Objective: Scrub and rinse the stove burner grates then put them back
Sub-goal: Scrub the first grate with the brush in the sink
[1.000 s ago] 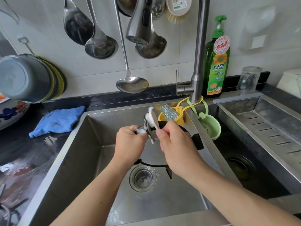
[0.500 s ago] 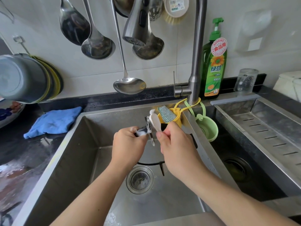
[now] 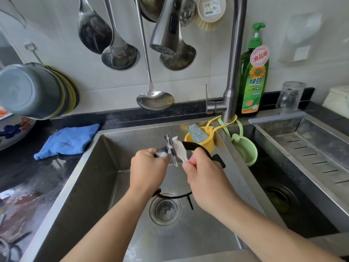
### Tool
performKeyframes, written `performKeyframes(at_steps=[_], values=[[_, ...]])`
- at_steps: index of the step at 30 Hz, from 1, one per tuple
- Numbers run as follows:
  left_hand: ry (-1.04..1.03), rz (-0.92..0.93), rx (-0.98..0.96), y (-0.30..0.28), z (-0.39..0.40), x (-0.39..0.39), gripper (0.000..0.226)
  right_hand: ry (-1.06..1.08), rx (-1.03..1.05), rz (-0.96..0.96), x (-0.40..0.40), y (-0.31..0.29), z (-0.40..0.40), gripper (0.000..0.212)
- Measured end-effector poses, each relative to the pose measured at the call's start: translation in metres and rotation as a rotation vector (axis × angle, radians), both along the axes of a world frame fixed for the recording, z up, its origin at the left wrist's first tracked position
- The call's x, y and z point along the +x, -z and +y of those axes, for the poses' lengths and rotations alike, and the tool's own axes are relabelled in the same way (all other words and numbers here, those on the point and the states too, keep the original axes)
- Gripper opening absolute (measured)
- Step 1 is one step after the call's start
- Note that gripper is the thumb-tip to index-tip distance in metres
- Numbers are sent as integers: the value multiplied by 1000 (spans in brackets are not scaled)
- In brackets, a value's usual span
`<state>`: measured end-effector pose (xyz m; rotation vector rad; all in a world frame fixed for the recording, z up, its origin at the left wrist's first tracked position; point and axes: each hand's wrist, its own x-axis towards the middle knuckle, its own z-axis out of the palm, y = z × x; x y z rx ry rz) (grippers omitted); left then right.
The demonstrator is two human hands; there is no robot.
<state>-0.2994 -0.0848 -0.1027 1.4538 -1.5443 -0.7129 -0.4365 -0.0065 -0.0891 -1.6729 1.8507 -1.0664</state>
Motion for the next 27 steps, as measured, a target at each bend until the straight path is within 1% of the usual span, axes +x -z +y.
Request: performKeyframes(at_steps=[3,5,7,9,11,13,14,17,19,21,22,24,26,27], values=[[-4,4,5,0,0,-4,42,108,-8,30,-8,-3,-6,23],[-23,1,4,0,-1,-4,40,205,29,3,-19,-4,-11,20],[-44,15,3,2,-2,-2,38,249,62,-29,-26,-2,-15,18],[-48,36,8,3,-1,-2,38,223,50,-65,-22,-1,-14,19],[-29,26,0,2,2,-6,40,111,12,-88,-10,-2,-9,19],[-15,11,-16,1,6,-11,44,13,-8,-74,-1,-2,-7,21],[-14,12,-17,1,6,-11,44,9,-16,-60,-1,-2,-8,22],[-36,19,1,3,4,-8,38,138,-17,-60,-14,-2,-14,22],[-35,34,9,3,3,-6,37,236,43,-69,-24,-1,-18,21],[-35,59,14,2,3,-6,37,278,74,-72,-26,-1,-20,21],[-35,75,20,3,3,-7,38,264,66,-86,-24,-1,-19,21],[-31,107,35,3,3,-8,40,154,34,-109,-14,-2,-15,20],[-29,115,32,2,3,-8,41,17,31,-64,-2,-1,-10,20],[-27,111,28,2,4,-8,40,-9,30,-40,1,-1,-9,20]])
